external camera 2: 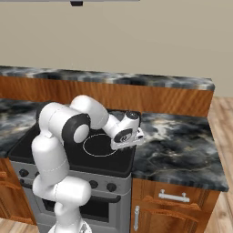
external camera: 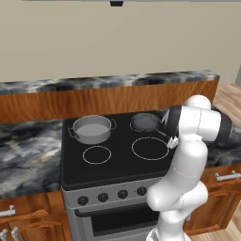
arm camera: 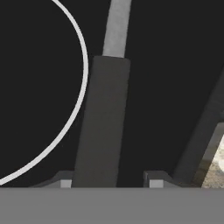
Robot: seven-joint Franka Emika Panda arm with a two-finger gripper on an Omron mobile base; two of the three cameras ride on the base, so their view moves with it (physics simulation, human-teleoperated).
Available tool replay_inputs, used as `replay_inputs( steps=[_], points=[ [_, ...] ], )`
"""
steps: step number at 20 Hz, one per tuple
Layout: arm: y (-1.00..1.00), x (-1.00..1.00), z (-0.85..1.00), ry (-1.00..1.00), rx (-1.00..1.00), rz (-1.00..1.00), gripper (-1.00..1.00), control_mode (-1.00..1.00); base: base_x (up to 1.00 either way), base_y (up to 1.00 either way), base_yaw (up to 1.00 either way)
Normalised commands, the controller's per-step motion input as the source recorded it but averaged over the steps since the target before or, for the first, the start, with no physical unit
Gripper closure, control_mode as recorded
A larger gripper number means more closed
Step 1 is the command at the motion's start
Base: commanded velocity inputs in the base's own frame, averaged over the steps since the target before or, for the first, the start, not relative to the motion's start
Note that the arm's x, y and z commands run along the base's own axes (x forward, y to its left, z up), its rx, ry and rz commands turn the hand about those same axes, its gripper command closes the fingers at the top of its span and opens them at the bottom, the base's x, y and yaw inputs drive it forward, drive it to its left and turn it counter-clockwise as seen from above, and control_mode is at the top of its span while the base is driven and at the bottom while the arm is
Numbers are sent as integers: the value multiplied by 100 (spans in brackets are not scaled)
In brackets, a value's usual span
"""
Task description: Move the pot and pan from the stove into the sink.
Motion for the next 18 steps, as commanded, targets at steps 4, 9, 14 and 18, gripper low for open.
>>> replay_inputs(
  steps=[4, 9, 14, 18],
  points=[
    [0, -1, 19, -3, 1, -1, 100, -100, 0, 0, 0],
    [1, -15, 80, -12, 4, 0, 100, -100, 0, 0, 0],
    [1, -32, 92, -13, 3, 1, 100, -100, 0, 0, 0],
    [4, -41, 91, -14, 1, 2, 100, -100, 0, 0, 0]
  ],
)
